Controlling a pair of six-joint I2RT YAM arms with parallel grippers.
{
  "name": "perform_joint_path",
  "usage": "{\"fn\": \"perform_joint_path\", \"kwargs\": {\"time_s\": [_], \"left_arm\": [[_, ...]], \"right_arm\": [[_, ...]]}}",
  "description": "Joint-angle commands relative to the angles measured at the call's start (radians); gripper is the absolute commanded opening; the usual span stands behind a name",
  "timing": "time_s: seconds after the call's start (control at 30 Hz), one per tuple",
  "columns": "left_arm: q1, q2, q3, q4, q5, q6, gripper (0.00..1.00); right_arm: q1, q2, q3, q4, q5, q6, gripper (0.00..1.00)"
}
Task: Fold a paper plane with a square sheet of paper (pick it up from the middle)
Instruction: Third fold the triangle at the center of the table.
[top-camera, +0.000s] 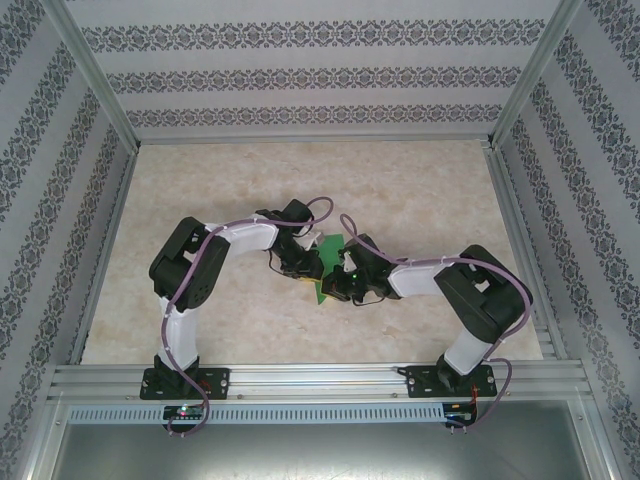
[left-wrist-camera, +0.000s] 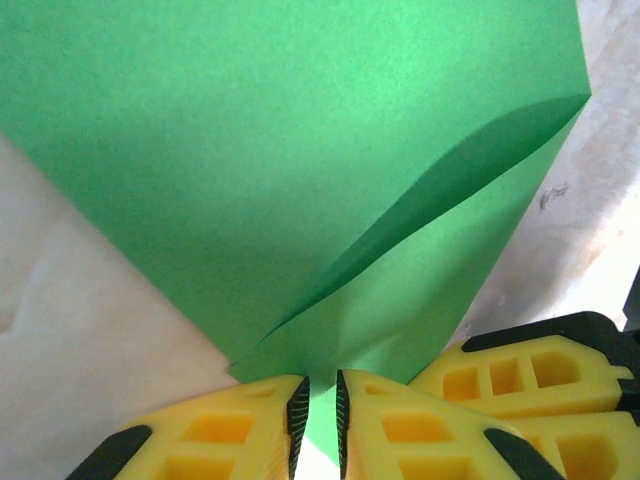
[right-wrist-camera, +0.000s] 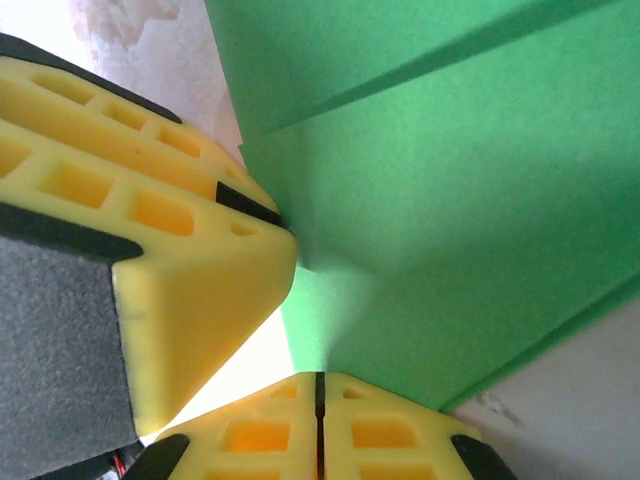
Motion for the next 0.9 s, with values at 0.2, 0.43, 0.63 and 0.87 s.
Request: {"fn": "perform_joint_path", "kwargs": {"time_s": [0.2,0.43,0.63,0.87], "left_arm": [[-0.006,0.117,-0.035,-0.036,-0.151,0.043,0.22],[-0.006,0.122,-0.036,-0.04,-0.16,0.053,0.22],[-0.005,0.126,-0.04,-0.043,-0.166,0.059,0.22],[-0.005,0.128,-0.042,-0.042,-0.166,0.062,0.22]], "right_arm": [[0.036,-0.076,-0.044,0.051,0.025,0.072,0.09],[0.059,-0.063,-0.058,0.064,0.031,0.097,0.08],[0.062,-0.087,-0.071,0.056,0.05,0.099,0.08],[0.052,-0.093,-0.082,0.055,0.057,0.099,0.07]]}}
